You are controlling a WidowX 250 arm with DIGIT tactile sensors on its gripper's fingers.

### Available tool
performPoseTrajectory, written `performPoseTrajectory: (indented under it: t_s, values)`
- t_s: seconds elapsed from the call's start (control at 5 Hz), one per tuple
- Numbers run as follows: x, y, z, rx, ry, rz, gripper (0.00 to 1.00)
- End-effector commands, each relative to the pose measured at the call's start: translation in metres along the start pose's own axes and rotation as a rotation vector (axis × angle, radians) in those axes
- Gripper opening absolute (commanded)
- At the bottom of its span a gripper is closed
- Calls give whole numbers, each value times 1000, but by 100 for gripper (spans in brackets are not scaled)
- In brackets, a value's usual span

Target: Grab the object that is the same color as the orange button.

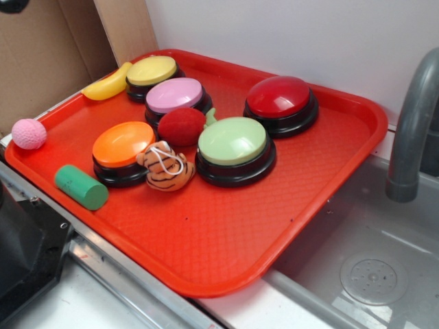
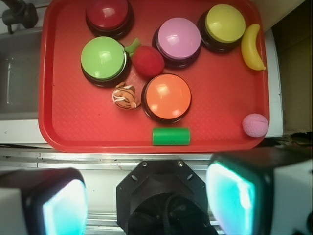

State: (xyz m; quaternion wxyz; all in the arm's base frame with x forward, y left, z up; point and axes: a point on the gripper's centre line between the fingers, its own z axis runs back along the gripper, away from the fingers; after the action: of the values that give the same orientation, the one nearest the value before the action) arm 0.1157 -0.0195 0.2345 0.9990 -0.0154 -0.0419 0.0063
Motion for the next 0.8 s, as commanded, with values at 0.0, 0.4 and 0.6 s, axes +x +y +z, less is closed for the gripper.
performPoseTrajectory:
  t_s: [0.0,0.4,0.6]
  values:
    - [0,0,0,0,0,0,100]
    - [24,-6,-36,62,28,-244,100]
    - [42,-9,-62,92,30,-445,100]
